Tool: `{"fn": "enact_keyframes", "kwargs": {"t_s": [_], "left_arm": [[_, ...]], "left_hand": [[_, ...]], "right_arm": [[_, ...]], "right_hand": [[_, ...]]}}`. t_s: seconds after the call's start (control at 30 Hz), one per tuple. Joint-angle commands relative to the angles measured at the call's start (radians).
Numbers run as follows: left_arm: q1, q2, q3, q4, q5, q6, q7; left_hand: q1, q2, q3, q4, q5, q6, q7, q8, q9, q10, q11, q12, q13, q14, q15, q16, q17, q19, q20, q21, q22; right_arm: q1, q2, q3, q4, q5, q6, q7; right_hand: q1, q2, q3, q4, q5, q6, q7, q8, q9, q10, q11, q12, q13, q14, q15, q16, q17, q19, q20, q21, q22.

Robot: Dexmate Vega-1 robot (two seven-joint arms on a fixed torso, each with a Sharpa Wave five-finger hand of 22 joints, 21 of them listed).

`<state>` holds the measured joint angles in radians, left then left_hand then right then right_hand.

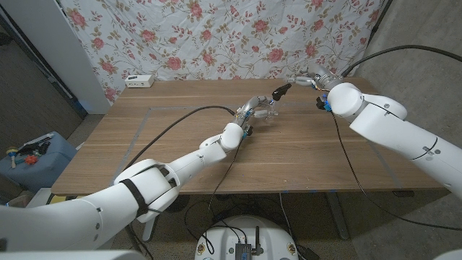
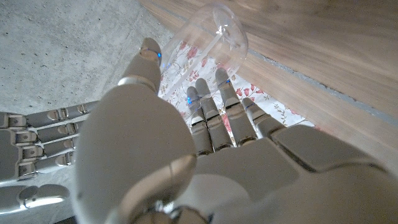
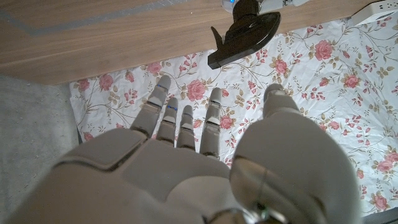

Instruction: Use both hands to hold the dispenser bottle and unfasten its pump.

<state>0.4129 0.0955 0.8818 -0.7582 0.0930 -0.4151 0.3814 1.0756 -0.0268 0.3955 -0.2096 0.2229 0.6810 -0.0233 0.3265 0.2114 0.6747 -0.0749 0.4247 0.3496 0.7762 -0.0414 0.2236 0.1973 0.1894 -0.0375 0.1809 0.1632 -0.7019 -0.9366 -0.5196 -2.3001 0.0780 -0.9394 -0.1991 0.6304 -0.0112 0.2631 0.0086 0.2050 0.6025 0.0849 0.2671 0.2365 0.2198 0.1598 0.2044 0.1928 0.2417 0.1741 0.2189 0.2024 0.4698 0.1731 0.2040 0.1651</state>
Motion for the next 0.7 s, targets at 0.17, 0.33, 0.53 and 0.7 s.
{"fn": "enact_keyframes", "kwargs": {"t_s": [0.17,0.33,0.53,0.7], "left_arm": [[-0.003,-0.018,0.006,0.029,0.004,-0.014,0.035],[-0.007,-0.024,0.009,0.041,0.005,-0.020,0.041],[-0.009,-0.027,0.011,0.048,0.005,-0.023,0.046],[-0.009,-0.026,0.012,0.046,0.004,-0.020,0.044]], "left_hand": [[-0.070,0.127,0.052,0.047,0.008,0.157,-0.033,0.007,0.002,0.131,-0.112,0.004,0.156,0.049,-0.124,0.005,0.005,0.008,-0.083,0.003,0.001],[-0.070,0.128,0.053,0.048,0.008,0.162,-0.036,0.009,0.003,0.135,-0.109,0.004,0.157,0.051,-0.125,0.005,0.005,0.008,-0.083,0.003,0.001],[-0.070,0.128,0.054,0.048,0.009,0.163,-0.034,0.009,0.003,0.134,-0.107,0.002,0.158,0.052,-0.123,0.004,0.004,0.008,-0.082,0.002,0.001],[-0.069,0.127,0.053,0.047,0.009,0.165,-0.034,0.010,0.003,0.136,-0.109,0.002,0.158,0.052,-0.124,0.004,0.005,0.009,-0.083,0.002,0.001]], "right_arm": [[0.130,0.036,-0.151,-0.023,-0.041,-0.218,-0.020],[0.163,0.041,-0.187,-0.021,-0.046,-0.258,-0.023],[0.205,0.048,-0.227,-0.014,-0.047,-0.293,-0.019],[0.250,0.051,-0.265,-0.002,-0.037,-0.315,0.004]], "right_hand": [[-0.096,-0.005,-0.030,0.028,0.003,0.067,0.043,0.029,0.013,0.040,0.028,0.011,0.005,0.047,0.009,0.018,0.006,0.059,0.000,0.013,0.006],[-0.131,-0.006,-0.041,0.039,0.005,0.092,0.058,0.039,0.017,0.053,0.039,0.011,0.005,0.059,0.015,0.019,0.007,0.071,0.005,0.011,0.006],[-0.185,-0.013,-0.059,0.057,0.006,0.129,0.073,0.053,0.024,0.067,0.048,0.010,0.005,0.070,0.021,0.018,0.008,0.081,0.009,0.006,0.006],[-0.214,-0.016,-0.068,0.066,0.007,0.150,0.080,0.062,0.028,0.073,0.054,0.008,0.005,0.074,0.026,0.016,0.008,0.085,0.014,0.003,0.006]]}}
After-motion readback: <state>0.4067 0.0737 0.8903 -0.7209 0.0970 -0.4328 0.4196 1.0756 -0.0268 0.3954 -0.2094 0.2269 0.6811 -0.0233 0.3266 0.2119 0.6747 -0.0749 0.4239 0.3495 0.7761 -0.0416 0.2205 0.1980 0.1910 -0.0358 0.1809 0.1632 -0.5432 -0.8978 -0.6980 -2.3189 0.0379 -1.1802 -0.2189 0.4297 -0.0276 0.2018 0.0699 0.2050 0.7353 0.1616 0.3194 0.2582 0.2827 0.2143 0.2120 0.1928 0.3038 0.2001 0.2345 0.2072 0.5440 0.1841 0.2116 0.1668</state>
